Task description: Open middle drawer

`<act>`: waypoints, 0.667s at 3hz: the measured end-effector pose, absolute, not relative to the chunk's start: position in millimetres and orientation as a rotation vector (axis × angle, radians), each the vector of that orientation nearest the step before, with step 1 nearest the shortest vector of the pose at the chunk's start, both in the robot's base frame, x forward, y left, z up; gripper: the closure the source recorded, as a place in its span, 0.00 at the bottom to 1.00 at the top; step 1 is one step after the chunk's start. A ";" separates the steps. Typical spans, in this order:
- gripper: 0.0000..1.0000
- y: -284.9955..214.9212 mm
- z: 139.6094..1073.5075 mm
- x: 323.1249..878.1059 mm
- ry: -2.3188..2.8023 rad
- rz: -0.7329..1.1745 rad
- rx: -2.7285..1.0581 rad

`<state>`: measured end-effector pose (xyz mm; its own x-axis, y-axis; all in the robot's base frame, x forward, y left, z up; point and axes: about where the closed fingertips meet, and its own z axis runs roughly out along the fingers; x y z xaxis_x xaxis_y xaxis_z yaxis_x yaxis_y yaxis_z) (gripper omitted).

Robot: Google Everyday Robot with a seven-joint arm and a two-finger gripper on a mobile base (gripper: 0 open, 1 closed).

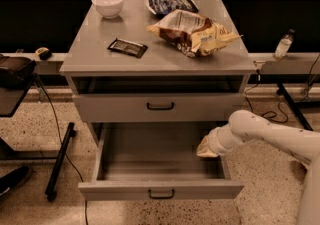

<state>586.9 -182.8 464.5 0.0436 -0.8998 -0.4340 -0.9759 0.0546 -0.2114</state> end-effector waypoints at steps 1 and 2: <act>1.00 -166.6 408.2 598.1 1.900 0.287 -1.892; 1.00 -147.5 376.7 587.5 1.897 0.361 -1.947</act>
Offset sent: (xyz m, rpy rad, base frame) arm -0.0133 0.0559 -0.1228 0.0083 0.1816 0.1130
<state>587.5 -147.5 376.7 0.0476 -0.8924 -0.4488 -0.9949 -0.0022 -0.1012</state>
